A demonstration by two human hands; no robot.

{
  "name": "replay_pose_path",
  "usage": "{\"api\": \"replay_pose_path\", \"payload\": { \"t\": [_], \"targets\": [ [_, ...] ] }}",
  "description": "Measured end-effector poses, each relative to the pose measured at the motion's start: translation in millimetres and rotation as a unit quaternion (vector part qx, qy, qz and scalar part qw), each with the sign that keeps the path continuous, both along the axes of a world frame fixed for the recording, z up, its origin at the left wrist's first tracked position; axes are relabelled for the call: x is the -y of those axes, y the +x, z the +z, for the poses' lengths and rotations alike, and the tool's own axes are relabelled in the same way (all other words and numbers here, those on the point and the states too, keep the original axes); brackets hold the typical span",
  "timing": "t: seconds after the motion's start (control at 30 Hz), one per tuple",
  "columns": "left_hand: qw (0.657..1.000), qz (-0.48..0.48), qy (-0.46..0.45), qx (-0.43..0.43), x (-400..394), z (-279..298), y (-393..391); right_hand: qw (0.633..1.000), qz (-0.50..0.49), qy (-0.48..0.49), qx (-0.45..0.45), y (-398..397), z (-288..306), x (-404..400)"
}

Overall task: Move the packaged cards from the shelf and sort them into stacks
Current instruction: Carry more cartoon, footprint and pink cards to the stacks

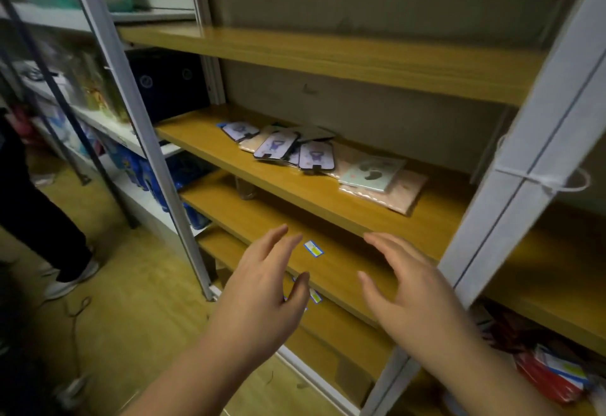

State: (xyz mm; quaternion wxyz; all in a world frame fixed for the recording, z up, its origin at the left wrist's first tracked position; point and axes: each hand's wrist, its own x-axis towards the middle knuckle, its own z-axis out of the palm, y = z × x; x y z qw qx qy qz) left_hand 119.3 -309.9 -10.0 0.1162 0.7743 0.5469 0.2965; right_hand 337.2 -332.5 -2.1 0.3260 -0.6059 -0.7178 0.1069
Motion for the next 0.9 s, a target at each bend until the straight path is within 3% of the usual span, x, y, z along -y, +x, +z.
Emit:
{"api": "replay_pose_path", "payload": {
  "t": [0.43,0.9],
  "targets": [
    [0.996,0.08,-0.008,-0.027,-152,18,-47,0.997,0.008,0.029,-0.067,-50,17,-173],
    [0.988,0.076,-0.12,-0.062,-318,-6,-102,0.997,-0.074,-0.008,-0.018,-91,12,-266]
  ]
}}
